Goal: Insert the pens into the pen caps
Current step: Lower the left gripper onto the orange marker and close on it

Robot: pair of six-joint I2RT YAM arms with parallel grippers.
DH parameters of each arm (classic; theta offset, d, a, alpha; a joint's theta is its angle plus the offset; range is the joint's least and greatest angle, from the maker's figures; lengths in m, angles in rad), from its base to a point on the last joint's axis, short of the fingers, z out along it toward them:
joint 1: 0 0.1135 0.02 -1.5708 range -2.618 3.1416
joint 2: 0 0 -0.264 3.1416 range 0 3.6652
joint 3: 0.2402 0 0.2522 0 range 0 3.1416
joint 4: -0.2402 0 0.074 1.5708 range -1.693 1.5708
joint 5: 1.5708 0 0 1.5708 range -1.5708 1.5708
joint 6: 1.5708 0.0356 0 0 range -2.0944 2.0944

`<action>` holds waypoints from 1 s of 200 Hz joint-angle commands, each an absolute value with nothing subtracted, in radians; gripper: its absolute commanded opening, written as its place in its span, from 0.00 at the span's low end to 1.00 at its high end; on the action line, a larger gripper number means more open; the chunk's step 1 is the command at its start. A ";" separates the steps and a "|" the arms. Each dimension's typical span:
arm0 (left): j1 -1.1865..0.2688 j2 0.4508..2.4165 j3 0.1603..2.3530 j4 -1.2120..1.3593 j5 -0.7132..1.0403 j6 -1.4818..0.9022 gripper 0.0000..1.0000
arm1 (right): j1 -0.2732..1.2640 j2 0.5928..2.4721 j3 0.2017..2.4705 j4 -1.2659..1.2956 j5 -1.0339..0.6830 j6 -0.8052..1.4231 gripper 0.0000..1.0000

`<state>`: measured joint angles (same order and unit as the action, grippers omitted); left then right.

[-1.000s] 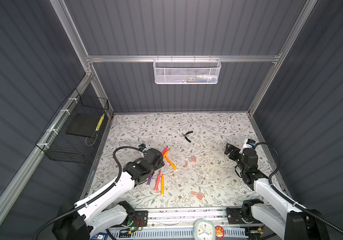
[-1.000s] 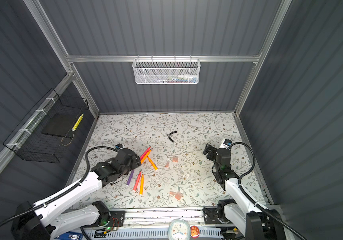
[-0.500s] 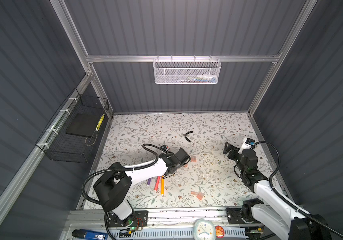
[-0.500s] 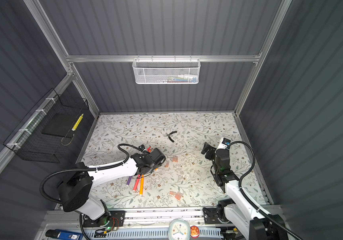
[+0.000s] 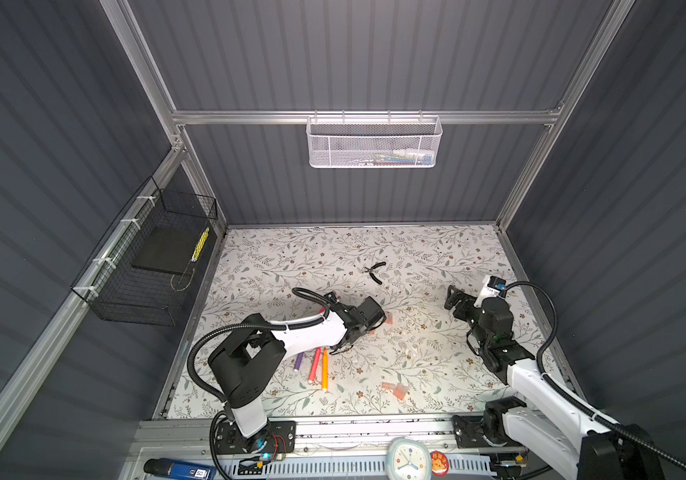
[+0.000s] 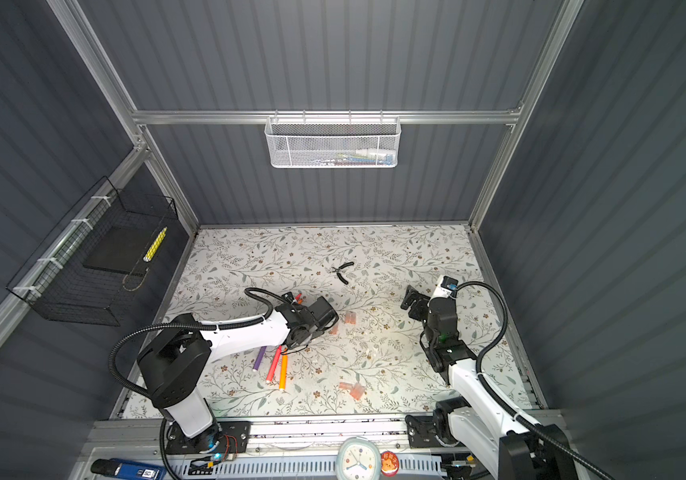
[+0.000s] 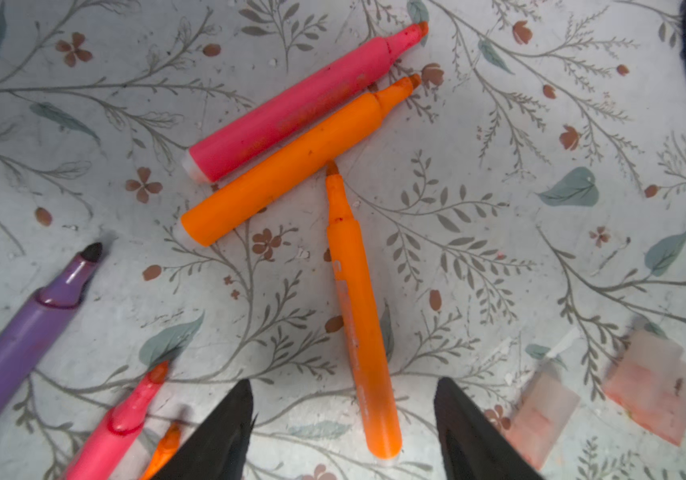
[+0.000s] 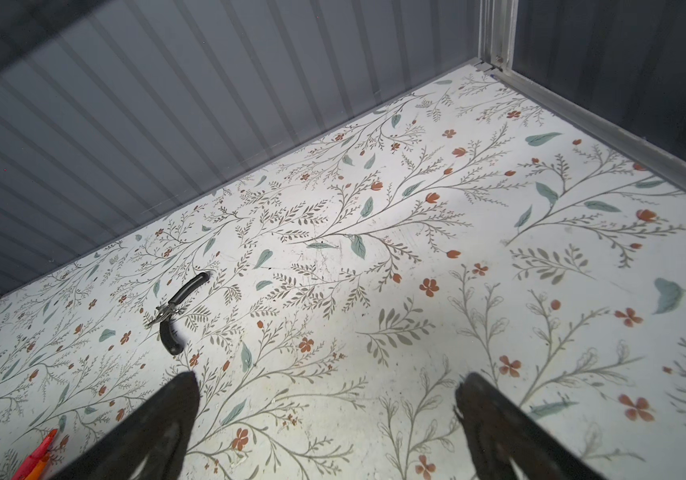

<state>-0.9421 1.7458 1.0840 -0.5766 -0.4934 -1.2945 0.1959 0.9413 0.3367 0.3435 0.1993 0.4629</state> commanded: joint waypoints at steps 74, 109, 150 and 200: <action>-0.944 1.861 1.183 -0.642 -0.520 -1.288 0.65 | 0.206 0.942 0.342 0.345 0.219 0.447 0.99; -0.942 1.898 1.222 -0.677 -0.538 -1.286 0.60 | 0.207 0.942 0.342 0.345 0.220 0.446 0.99; -0.943 1.929 1.232 -0.700 -0.530 -1.302 0.56 | 0.209 0.943 0.344 0.344 0.220 0.446 0.99; -0.942 1.941 1.217 -0.709 -0.528 -1.327 0.51 | 0.210 0.941 0.341 0.345 0.224 0.445 0.99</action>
